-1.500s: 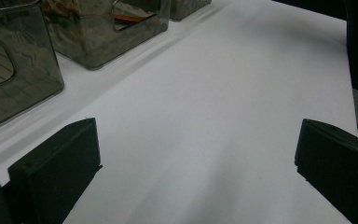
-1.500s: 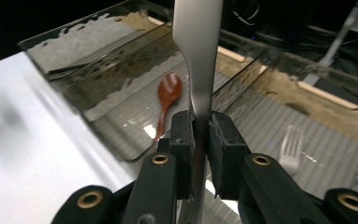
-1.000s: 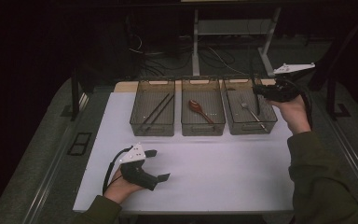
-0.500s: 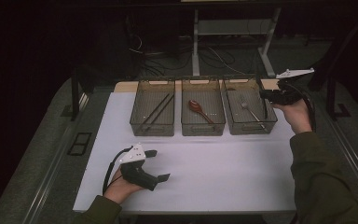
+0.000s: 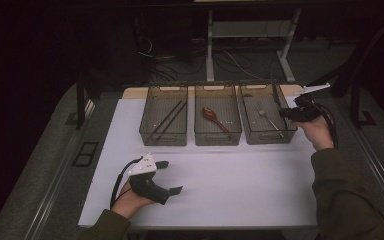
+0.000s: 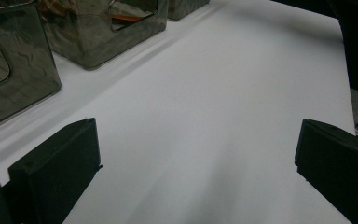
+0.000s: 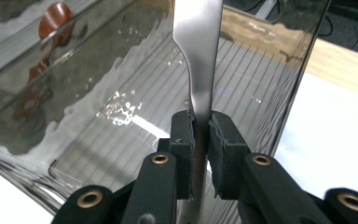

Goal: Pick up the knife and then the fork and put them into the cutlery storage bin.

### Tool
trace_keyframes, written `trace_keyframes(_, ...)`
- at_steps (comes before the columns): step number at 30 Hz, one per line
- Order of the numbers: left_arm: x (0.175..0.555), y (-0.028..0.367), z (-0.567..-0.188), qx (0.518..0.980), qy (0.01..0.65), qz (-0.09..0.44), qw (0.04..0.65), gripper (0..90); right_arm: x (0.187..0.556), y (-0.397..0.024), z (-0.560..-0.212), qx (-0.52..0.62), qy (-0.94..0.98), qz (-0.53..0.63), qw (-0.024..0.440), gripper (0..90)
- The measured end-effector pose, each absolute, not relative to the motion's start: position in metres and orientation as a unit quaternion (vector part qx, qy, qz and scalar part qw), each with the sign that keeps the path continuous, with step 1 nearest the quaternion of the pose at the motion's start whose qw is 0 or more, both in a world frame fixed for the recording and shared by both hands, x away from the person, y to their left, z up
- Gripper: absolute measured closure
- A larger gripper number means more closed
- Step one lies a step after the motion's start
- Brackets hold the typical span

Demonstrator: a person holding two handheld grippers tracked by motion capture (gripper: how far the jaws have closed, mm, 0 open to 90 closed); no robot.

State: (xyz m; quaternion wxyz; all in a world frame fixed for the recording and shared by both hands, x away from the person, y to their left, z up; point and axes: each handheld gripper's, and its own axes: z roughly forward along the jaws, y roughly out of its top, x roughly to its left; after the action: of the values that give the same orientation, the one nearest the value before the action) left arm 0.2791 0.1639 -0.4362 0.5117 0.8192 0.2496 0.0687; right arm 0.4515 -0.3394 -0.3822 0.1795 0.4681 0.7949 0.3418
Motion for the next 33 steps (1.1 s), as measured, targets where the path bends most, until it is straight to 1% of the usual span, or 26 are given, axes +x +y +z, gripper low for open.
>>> trace_keyframes(8,0.279,0.164,-0.436,0.82,0.248,0.068,0.511,0.0,0.452,-0.336,-0.387,0.468,0.801,0.327,0.179,79.4)
trace_keyframes(21,0.279,0.163,-0.437,0.821,0.247,0.067,0.51,0.0,0.465,-0.32,-0.392,0.475,0.816,0.276,0.179,78.9)
trace_keyframes(24,0.279,0.164,-0.437,0.821,0.248,0.067,0.511,0.0,0.468,-0.317,-0.394,0.476,0.82,0.265,0.178,77.6)
trace_keyframes(26,0.279,0.164,-0.437,0.82,0.248,0.067,0.511,0.0,0.468,-0.316,-0.393,0.476,0.816,0.272,0.182,71.6)
trace_keyframes(33,0.279,0.164,-0.437,0.82,0.248,0.067,0.511,0.0,0.463,-0.323,-0.383,0.484,0.797,0.312,0.183,56.5)
